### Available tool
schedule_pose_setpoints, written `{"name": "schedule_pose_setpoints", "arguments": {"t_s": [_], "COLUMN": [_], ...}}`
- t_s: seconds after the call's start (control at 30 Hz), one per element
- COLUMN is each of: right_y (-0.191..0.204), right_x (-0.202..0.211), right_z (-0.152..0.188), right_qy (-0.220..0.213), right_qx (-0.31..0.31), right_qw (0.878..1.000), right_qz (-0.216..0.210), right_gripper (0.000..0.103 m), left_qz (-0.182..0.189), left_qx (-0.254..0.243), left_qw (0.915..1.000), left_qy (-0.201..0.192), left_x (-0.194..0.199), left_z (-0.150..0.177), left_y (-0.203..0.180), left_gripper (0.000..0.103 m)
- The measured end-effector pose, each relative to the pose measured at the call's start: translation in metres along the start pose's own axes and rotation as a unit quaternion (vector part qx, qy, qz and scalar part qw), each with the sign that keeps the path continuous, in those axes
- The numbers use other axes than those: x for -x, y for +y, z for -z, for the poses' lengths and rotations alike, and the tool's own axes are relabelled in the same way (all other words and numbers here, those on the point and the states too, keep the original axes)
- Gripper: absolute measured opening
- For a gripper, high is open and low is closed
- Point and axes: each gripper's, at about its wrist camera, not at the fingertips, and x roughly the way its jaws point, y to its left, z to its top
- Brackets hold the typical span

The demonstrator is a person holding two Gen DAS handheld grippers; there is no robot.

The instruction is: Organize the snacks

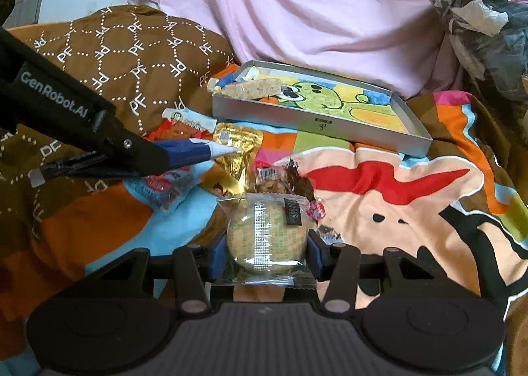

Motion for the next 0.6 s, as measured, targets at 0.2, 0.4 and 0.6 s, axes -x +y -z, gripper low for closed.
{"name": "schedule_pose_setpoints", "arguments": {"t_s": [0.2, 0.4, 0.6], "right_y": [-0.011, -0.035, -0.064], "right_x": [-0.010, -0.029, -0.053], "right_z": [-0.020, -0.058, -0.101], "right_qy": [-0.007, -0.029, -0.056], "right_qx": [-0.015, -0.017, 0.009], "right_qw": [1.000, 0.999, 0.998], "right_qz": [-0.012, -0.020, -0.009], "right_gripper": [0.053, 0.053, 0.053], "left_qz": [-0.017, -0.023, -0.030], "left_qx": [0.007, 0.029, 0.015], "left_qw": [0.9996, 0.9980, 0.9953], "left_qy": [-0.022, -0.051, -0.091], "left_x": [-0.011, -0.039, -0.071], "left_z": [-0.026, -0.065, -0.116], "left_y": [0.000, 0.001, -0.008], "left_gripper": [0.023, 0.023, 0.023]}}
